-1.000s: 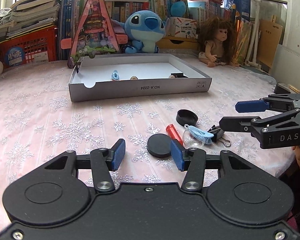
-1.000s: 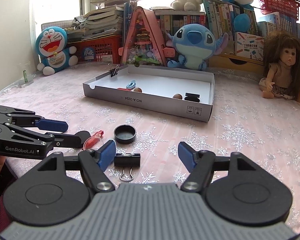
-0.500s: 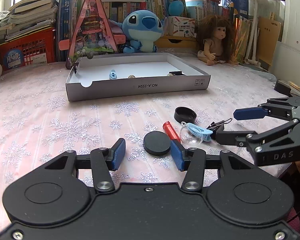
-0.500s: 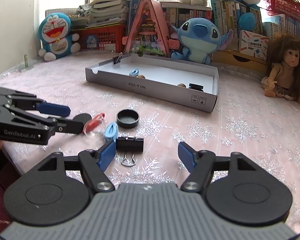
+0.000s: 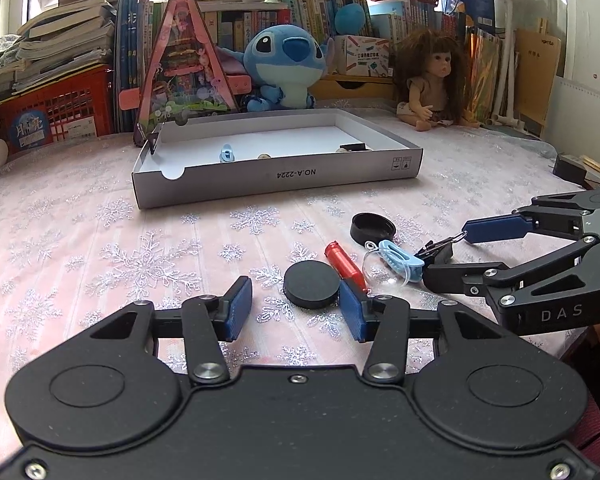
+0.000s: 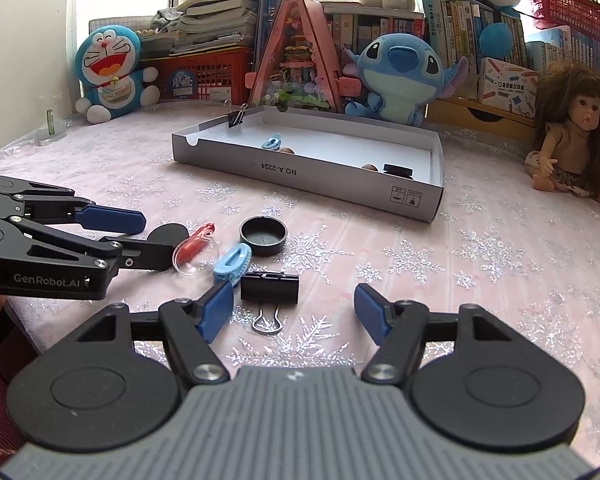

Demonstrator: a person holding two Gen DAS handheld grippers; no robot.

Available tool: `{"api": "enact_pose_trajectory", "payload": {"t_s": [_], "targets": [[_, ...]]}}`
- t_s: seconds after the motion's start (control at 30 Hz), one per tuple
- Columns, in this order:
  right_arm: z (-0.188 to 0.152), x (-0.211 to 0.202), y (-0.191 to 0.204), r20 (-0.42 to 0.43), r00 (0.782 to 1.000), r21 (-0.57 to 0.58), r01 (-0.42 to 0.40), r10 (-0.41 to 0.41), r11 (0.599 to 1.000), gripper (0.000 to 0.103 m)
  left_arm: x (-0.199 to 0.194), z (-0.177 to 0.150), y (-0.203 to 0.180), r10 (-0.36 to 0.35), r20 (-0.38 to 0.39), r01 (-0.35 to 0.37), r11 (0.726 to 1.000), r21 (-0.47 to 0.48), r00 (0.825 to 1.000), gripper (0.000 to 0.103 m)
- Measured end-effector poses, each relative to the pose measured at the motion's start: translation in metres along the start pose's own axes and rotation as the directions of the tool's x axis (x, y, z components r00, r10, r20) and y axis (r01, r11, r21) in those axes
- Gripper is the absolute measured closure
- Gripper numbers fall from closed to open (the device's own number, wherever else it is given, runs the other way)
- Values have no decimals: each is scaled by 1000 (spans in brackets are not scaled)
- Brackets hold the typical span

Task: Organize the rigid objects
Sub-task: 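Grasp the black round disc with the left tool while the right tool grasps the black binder clip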

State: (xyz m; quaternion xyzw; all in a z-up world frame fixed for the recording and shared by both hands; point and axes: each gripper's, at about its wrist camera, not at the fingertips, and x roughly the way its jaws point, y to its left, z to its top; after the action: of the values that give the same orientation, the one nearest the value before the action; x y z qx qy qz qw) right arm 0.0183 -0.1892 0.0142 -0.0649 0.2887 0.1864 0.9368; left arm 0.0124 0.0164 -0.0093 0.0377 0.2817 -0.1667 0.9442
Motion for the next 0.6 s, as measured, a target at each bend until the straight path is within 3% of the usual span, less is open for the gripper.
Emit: {"api": "enact_pose_trajectory", "payload": {"t_s": [0.23, 0.47, 0.53, 0.6], "targets": [[2, 2, -6, 9, 998, 27, 67, -67, 997, 28, 1, 0, 4, 9, 6, -8, 1000, -21, 1000, 62], [3, 4, -6, 11, 999, 41, 47, -47, 998, 35, 5, 3, 2, 8, 8, -8, 1000, -27, 1000, 66], [4, 5, -4, 9, 999, 35, 37, -38, 999, 38, 6, 4, 2, 6, 8, -6, 1000, -29, 1000, 68], [5, 7, -3, -3, 1000, 31, 28, -28, 999, 55, 7, 5, 2, 3, 8, -3, 999, -32, 1000, 74]]}}
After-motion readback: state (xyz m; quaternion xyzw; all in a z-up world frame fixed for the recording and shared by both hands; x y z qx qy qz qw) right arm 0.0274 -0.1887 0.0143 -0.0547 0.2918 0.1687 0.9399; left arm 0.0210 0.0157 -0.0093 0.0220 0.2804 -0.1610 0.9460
